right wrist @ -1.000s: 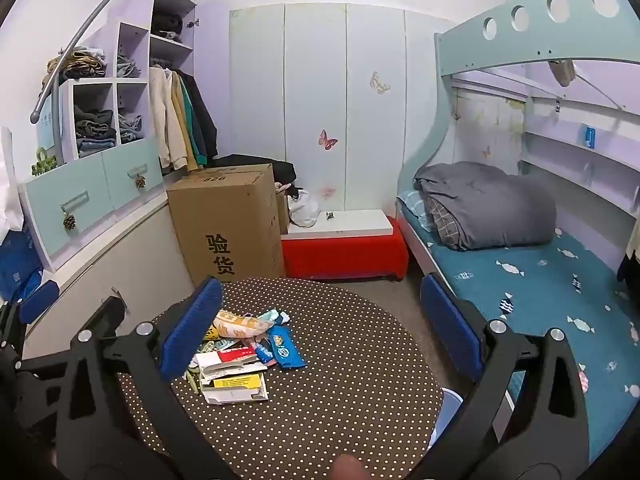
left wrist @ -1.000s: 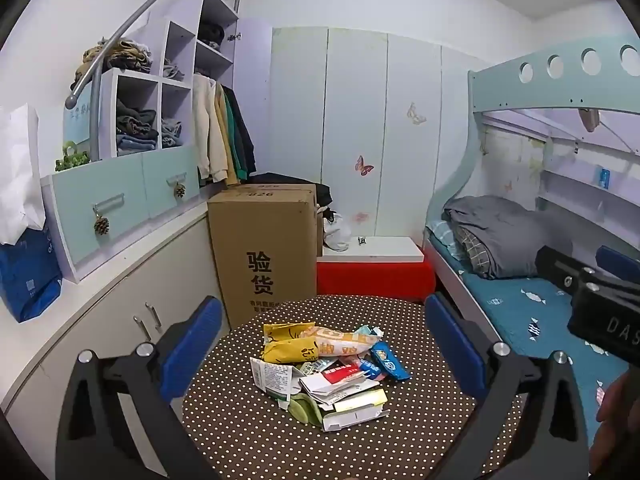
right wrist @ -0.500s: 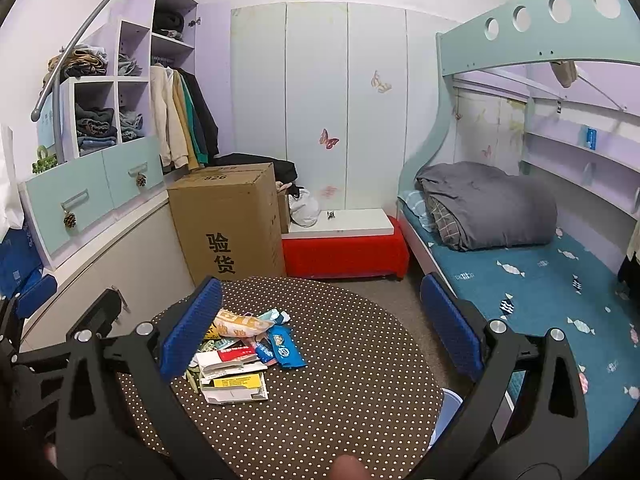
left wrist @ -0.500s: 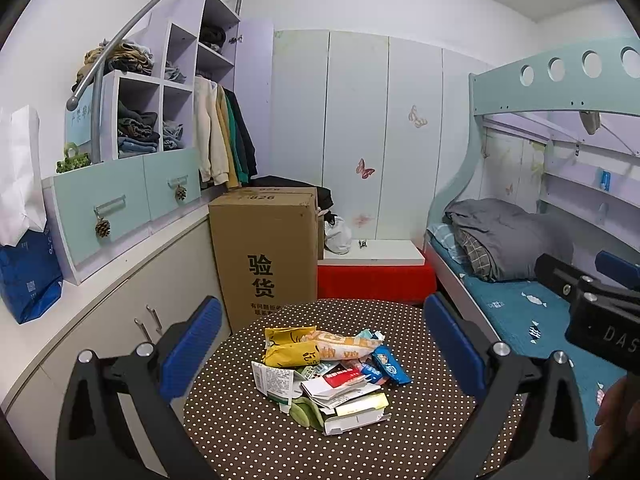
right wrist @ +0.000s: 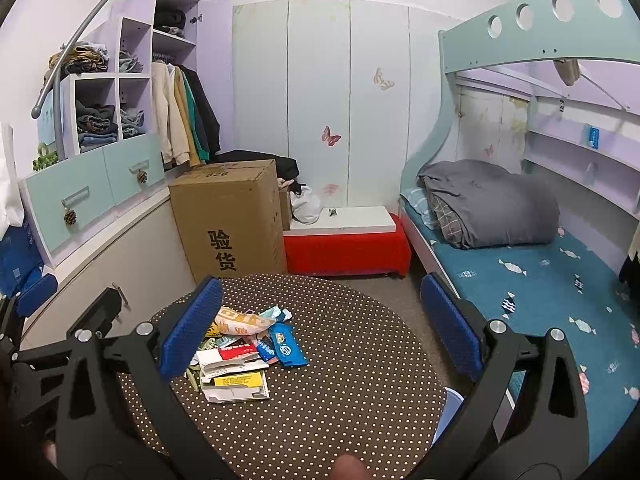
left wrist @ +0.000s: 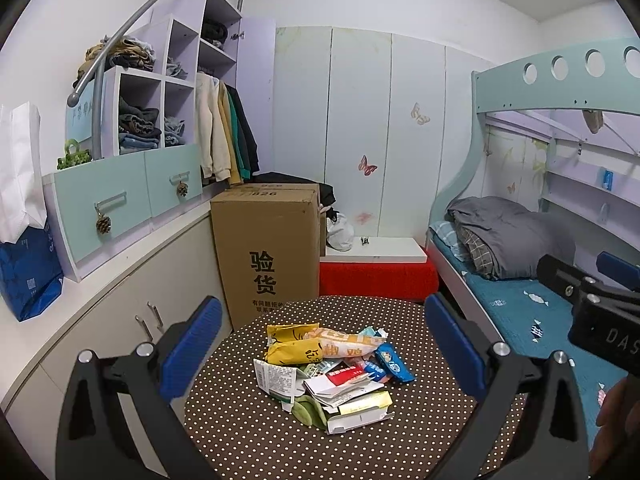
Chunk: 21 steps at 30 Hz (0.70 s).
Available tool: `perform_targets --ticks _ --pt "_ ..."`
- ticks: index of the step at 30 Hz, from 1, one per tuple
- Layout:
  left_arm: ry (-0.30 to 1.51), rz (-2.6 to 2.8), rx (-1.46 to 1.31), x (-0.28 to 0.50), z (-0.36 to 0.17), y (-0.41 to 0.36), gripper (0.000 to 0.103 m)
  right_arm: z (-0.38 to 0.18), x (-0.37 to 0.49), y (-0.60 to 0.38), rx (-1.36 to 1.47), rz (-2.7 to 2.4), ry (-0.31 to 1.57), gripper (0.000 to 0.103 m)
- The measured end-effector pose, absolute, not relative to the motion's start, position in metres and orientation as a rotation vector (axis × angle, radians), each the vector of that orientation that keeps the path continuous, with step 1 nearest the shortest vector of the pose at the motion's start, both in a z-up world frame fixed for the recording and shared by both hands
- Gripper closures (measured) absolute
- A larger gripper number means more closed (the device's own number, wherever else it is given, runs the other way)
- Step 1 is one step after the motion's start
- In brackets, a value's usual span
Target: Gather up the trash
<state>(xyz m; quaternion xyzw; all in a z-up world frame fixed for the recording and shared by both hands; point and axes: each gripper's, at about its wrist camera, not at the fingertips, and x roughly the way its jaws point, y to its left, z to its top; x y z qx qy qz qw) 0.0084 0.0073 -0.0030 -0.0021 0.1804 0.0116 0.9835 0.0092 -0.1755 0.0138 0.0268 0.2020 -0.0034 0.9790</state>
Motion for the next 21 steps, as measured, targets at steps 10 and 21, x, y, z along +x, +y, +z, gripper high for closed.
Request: perform_targets --ticks 10,21 --pt "0.423 0.039 -0.022 0.02 -0.022 0.023 0.004 -0.001 0.027 -0.166 0.045 0.002 0.458 0.006" --pt "0.596 0.132 -0.063 0.041 -0.088 0.07 0.004 -0.081 0.072 -0.142 0.002 0.072 0.695 0.006"
